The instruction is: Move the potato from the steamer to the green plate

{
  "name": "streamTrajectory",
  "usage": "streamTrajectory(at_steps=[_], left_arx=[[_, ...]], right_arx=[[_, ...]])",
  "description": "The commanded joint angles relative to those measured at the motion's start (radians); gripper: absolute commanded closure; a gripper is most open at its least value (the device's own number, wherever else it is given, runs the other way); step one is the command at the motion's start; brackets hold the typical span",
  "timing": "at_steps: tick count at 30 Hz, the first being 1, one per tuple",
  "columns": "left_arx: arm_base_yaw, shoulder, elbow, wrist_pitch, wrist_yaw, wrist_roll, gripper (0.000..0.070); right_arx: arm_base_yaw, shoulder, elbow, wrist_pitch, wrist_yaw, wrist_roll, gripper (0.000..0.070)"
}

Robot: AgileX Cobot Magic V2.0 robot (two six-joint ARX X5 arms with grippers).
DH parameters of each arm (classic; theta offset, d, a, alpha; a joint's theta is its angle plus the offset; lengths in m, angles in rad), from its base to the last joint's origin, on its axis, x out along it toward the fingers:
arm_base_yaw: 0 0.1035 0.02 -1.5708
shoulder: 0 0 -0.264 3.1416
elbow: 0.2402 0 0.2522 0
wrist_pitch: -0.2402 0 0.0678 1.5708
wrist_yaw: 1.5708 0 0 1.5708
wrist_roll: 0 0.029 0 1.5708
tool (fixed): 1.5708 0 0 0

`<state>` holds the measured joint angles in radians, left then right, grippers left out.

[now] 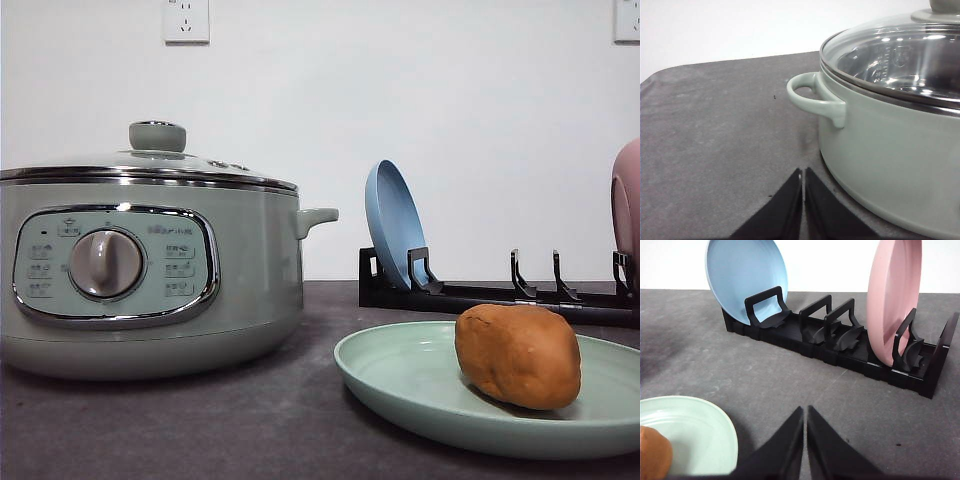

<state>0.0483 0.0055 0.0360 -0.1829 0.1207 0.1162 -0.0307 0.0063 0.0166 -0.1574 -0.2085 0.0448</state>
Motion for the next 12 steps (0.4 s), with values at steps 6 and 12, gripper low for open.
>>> streamTrajectory(at_steps=[6,12], left_arx=[[0.001,-0.003,-0.020,-0.008,-0.002,-0.004,0.0700],[0.001,-0.003,-0.020,-0.008,-0.002,-0.004,0.0700]], right_arx=[[0.002,-0.003,-0.005,0.000,0.000,0.000,0.0700],[0.002,-0.003,-0.005,0.000,0.000,0.000,0.0700]])
